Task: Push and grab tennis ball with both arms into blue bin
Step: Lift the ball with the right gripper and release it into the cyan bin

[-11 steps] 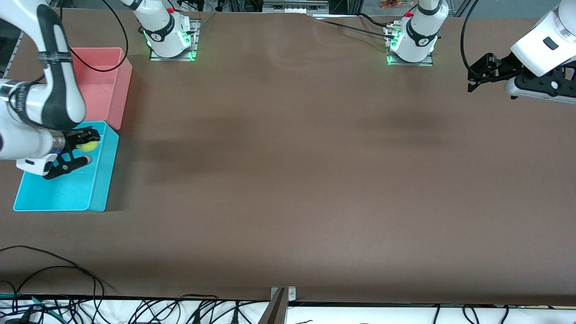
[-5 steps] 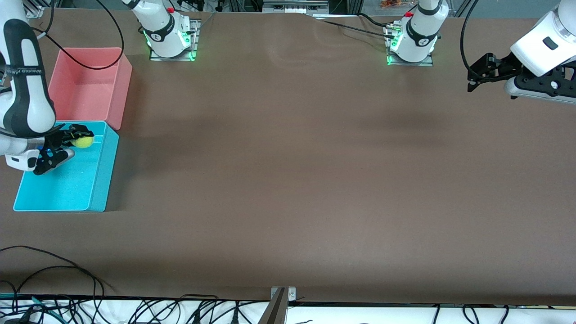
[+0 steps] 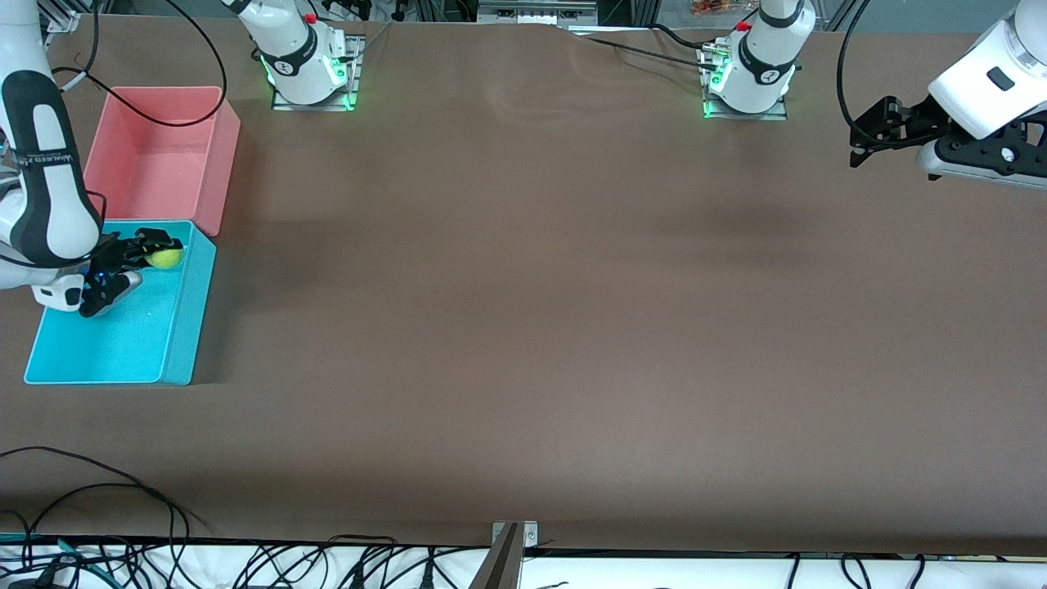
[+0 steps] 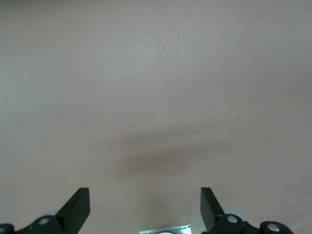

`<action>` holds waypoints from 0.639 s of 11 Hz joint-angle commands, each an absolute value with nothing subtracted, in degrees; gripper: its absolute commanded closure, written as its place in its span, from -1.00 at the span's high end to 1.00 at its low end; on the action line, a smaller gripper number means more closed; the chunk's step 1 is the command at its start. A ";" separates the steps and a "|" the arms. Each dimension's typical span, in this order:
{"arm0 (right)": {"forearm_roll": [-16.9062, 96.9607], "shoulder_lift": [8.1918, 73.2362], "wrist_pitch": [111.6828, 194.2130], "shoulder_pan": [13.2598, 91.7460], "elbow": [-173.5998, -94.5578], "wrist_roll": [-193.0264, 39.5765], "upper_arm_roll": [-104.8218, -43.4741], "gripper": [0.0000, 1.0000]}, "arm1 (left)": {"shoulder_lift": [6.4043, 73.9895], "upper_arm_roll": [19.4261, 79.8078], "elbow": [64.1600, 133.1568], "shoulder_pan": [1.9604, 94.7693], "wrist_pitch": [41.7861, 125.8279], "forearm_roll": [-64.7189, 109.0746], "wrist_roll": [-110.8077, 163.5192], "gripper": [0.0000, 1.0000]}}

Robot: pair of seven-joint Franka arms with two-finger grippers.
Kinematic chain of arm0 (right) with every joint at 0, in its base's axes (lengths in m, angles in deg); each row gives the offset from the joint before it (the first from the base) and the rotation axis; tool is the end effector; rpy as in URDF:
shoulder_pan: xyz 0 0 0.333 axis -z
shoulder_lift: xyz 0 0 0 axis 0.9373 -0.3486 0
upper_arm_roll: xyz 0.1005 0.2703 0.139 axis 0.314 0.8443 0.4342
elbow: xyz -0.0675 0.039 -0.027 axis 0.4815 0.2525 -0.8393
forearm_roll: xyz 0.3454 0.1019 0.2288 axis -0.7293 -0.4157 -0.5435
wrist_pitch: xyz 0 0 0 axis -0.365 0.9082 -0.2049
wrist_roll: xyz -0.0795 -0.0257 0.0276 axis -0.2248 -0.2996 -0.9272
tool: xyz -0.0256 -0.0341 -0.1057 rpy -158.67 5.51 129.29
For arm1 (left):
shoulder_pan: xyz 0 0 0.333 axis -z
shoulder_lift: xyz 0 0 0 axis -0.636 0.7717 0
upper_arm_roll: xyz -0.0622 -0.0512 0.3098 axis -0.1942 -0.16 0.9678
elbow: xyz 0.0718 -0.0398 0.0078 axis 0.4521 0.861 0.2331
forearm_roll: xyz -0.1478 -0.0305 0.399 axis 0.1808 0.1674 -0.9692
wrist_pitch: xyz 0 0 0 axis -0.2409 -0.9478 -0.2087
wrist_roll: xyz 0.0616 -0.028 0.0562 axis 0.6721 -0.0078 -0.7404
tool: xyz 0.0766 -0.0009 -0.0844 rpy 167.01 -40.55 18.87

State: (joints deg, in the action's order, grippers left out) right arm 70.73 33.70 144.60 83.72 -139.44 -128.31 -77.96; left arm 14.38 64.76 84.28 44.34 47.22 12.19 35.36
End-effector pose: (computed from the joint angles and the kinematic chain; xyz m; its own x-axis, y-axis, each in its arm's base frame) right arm 0.5695 -0.2340 0.1928 0.8100 0.5284 -0.2543 0.4191 -0.8250 -0.3791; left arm 0.5643 -0.0766 0.6516 0.9805 -0.1788 -0.0818 -0.1805 -0.9835 -0.0138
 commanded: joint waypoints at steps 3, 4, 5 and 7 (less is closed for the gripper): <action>68.26 31.66 145.43 84.98 -138.24 -129.79 -77.49 1.00 | 15.01 64.69 82.53 44.50 46.01 11.52 34.65 1.00; 68.26 31.66 145.35 84.90 -137.89 -129.44 -77.49 1.00 | 15.01 64.60 82.53 44.50 46.01 11.52 34.65 1.00; 68.26 31.66 145.00 84.89 -137.45 -129.26 -77.40 1.00 | 15.01 64.60 82.53 44.50 46.01 11.52 34.65 1.00; 68.26 31.75 144.64 84.89 -137.10 -128.91 -77.40 1.00 | 15.01 63.73 82.53 44.50 46.01 11.52 34.65 1.00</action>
State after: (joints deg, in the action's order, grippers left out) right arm 69.53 32.18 145.68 84.07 -138.74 -128.50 -77.94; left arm 14.38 64.70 84.28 44.35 47.22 12.19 35.36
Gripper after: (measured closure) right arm 0.000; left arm 0.000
